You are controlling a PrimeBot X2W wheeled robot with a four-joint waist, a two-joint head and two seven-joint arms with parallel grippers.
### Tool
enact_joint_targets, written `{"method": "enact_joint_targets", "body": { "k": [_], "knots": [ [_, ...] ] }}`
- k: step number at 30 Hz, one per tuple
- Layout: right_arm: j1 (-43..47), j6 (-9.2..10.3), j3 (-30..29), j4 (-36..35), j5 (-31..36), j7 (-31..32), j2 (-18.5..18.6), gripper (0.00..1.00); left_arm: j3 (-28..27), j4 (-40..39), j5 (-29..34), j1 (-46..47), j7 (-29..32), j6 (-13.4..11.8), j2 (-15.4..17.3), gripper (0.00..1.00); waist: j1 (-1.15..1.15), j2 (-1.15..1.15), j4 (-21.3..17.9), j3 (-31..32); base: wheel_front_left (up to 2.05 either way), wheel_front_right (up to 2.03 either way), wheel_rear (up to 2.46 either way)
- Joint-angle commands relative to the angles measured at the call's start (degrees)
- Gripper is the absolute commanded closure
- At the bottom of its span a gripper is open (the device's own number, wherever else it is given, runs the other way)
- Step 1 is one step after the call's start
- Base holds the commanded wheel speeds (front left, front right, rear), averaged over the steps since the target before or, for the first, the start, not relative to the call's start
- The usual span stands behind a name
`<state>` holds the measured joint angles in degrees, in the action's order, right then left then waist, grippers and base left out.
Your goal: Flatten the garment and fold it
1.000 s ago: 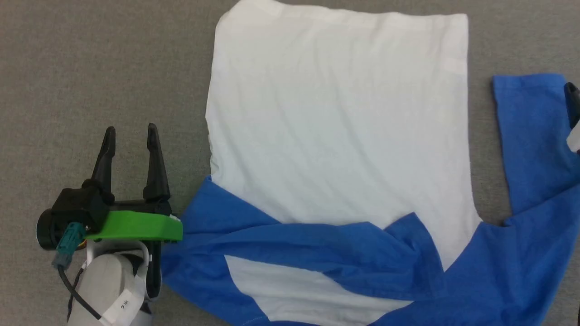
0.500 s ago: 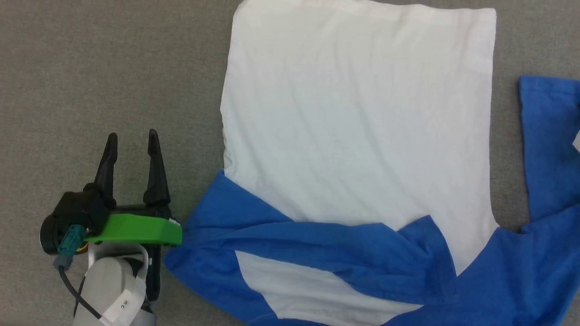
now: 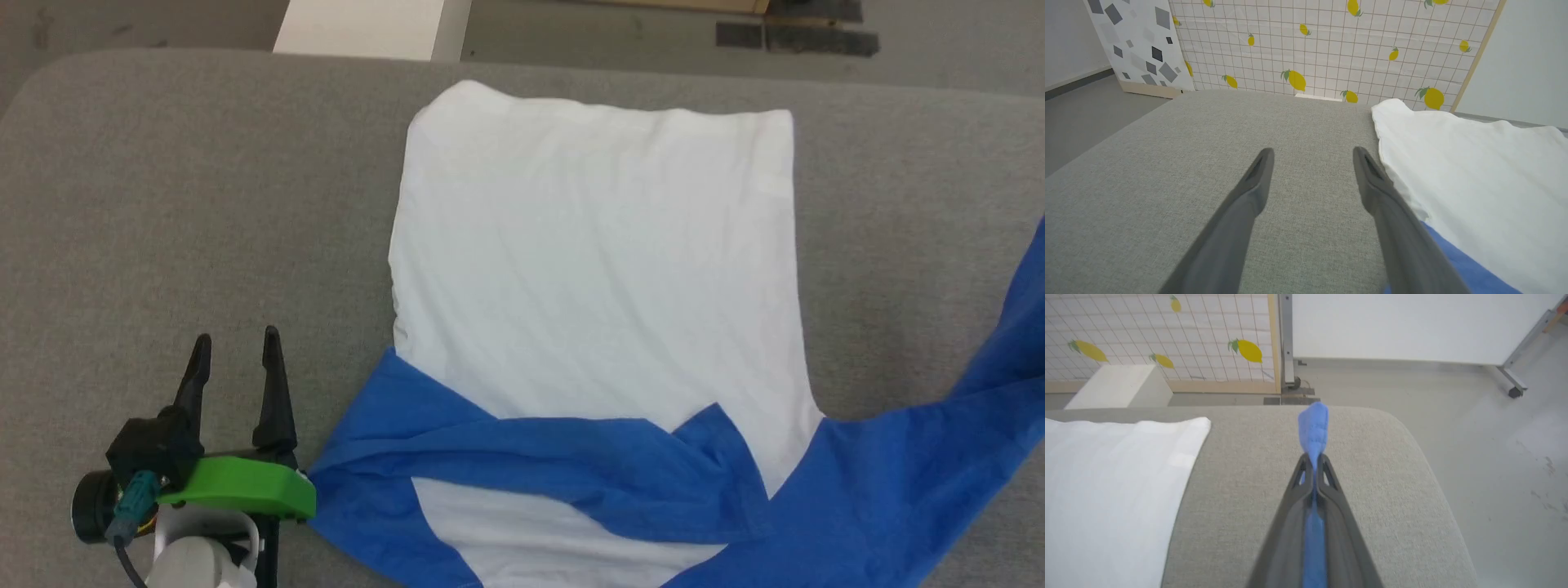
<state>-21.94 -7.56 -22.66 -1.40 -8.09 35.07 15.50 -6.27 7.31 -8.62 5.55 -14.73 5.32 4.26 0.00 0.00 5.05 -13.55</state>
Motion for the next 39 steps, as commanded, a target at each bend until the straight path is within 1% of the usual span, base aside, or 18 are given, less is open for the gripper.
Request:
{"method": "enact_joint_targets", "body": {
  "k": [1, 5, 8, 11, 12, 15, 17, 20, 24, 28, 33, 37, 39],
  "knots": [
    [2.27, 0.08, 1.14, -3.95, -0.91, 1.49, -1.08, 1.00, -0.28, 0.01, 0.37, -1.15, -0.27, 0.37, 0.09, 0.00, 0.00, 0.00, -2.07, 3.84, 0.00, 0.00, 0.00],
    [6.92, 0.08, 6.13, -16.64, -2.12, 5.93, -2.25, 1.00, -0.39, 0.06, 0.60, -2.11, -0.27, 0.63, 0.07, 0.00, 0.00, 0.00, -2.32, 5.21, 0.00, 0.00, 0.00],
    [8.99, 0.08, 12.10, -24.62, -2.64, 9.41, -2.40, 1.00, -0.22, 0.09, 0.70, -2.19, -0.27, 0.84, 0.08, 0.00, 0.00, 0.00, -2.17, 5.56, 0.00, 0.00, 0.00],
    [9.11, 0.08, 19.29, -28.55, -3.24, 11.03, -1.73, 1.00, 0.00, 0.13, 0.74, -2.00, -0.27, 1.01, 0.09, 0.00, 0.00, 0.00, -1.88, 5.55, 0.00, 0.00, 0.00],
    [8.74, 0.08, 22.49, -29.32, -3.34, 11.33, -1.52, 1.00, 0.13, 0.19, 0.77, -1.89, -0.27, 1.08, 0.09, 0.00, 0.00, 0.00, -1.70, 5.51, 0.00, 0.00, 0.00],
    [7.15, 0.08, 31.25, -29.79, -3.65, 11.56, -1.51, 1.00, 0.56, 0.35, 0.77, -1.57, -0.27, 1.23, 0.04, 0.00, 0.00, 0.00, -0.94, 5.17, 0.00, 0.00, 0.00],
    [5.82, 0.08, 37.27, -28.76, -4.11, 11.33, -1.95, 1.00, 0.72, 0.47, 0.65, -1.43, -0.27, 1.29, -0.06, 0.00, 0.00, 0.00, -0.33, 4.87, 0.00, 0.00, 0.00],
    [3.92, 0.08, 45.37, -24.81, -4.50, 10.43, -2.97, 1.00, 1.16, 0.73, 0.48, -1.10, -0.27, 1.37, -0.24, 0.00, 0.00, 0.00, 0.86, 4.23, 0.00, 0.00, 0.00],
    [2.15, 0.08, 53.35, -16.95, -5.76, 8.32, -5.35, 1.00, 1.73, 1.03, 0.22, -0.53, -0.27, 1.46, -0.50, 0.00, 0.00, 0.00, 2.59, 3.14, 0.00, 0.00, 0.00],
    [0.66, 0.08, 59.64, -8.04, -6.68, 6.90, -6.73, 1.00, 2.30, 1.20, -0.04, 0.05, -0.27, 1.53, -0.75, 0.00, 0.00, 0.00, 4.21, 1.81, 0.00, 0.00, 0.00],
    [-1.05, 0.08, 64.63, 1.96, -7.73, 6.06, -7.20, 1.00, 2.84, 1.13, -0.39, 0.73, -0.27, 1.58, -1.03, 0.00, 0.00, 0.00, 5.64, -0.05, 0.00, 0.00, 0.00],
    [-2.03, 0.08, 66.02, 7.39, -9.05, 5.64, -7.48, 1.00, 3.19, 1.03, -0.64, 1.27, -0.27, 1.47, -1.18, 0.00, 0.00, 0.00, 6.22, -1.13, 0.00, 0.00, 0.00],
    [-2.12, 0.08, 66.09, 8.93, -10.36, 5.69, -7.74, 1.00, 3.34, 1.06, -0.75, 1.36, -0.27, 1.35, -1.23, 0.00, 0.00, 0.00, 6.25, -1.29, 0.00, 0.00, 0.00]
  ]
}}
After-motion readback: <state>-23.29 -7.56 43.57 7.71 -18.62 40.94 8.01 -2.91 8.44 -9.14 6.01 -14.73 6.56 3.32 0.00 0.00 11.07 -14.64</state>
